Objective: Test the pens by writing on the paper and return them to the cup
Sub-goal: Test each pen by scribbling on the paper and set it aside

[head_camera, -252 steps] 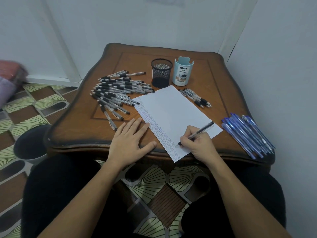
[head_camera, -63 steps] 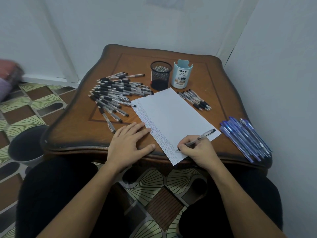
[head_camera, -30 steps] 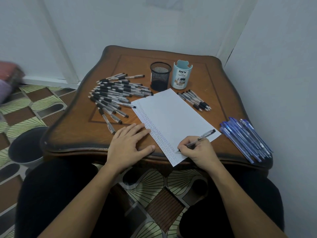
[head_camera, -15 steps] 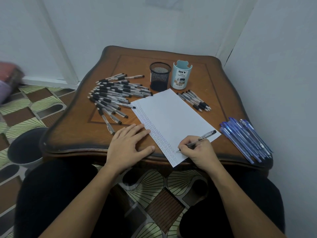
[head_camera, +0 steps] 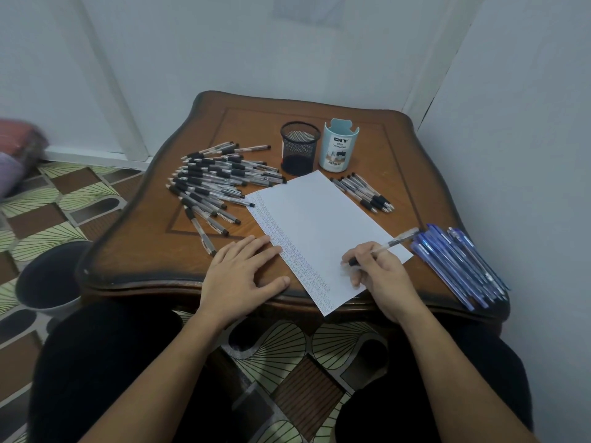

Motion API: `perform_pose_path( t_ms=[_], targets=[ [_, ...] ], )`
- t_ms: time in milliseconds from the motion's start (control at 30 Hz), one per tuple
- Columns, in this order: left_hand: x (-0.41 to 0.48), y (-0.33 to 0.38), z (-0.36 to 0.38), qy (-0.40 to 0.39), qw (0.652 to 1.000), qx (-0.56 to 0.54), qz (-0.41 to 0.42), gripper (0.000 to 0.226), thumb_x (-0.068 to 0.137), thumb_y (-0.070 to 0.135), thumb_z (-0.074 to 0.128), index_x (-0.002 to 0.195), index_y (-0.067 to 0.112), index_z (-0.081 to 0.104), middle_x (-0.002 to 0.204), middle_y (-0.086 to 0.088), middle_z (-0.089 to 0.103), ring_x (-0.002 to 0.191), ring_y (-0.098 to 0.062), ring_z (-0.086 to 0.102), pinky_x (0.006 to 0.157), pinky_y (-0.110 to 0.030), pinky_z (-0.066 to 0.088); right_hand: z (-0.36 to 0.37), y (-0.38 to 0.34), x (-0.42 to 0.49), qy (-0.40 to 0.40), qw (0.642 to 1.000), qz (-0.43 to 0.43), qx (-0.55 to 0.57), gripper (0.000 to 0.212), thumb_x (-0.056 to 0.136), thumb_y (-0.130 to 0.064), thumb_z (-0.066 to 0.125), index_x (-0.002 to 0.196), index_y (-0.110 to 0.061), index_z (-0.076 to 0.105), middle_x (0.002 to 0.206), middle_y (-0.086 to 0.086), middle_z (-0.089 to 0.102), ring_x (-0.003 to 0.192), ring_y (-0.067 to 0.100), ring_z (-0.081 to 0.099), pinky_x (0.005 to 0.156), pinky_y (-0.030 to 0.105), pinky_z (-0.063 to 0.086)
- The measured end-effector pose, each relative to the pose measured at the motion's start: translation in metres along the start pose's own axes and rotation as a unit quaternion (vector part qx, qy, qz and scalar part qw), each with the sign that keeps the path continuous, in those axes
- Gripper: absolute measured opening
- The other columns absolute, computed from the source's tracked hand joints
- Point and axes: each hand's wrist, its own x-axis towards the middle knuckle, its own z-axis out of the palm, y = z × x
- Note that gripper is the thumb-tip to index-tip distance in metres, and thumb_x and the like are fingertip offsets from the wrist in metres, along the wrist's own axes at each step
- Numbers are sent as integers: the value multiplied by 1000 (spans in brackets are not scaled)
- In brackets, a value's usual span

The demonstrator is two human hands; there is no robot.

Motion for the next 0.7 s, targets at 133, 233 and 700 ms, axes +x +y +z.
perform_pose_path(
  t_ms=[133,233,700],
  targets=[
    [0,-1,0,0,1000,0,0,75,78,84,22,139,46,44,152,21,33,143,-3,20,115,-30,8,0,-6,0,-41,999,2,37,39,96,-13,57,130,-23,41,71,13,64,57,23,50,52,27,42],
    [0,0,0,0,1000,-4,1,76,78,85,22,139,45,45,152,21,34,143,-4,21,116,-31,9,-1,-7,3,-52,998,7,46,73,88,-15,64,143,-41,23,82,19,68,59,24,57,50,29,45],
    [0,0,-1,-1,1000,3,-1,76,77,85,20,139,48,43,153,24,30,144,0,18,115,-27,4,-5,-25,19,-27,999,35,28,56,107,-4,30,152,-31,12,102,14,73,68,28,67,54,31,49]
  ],
)
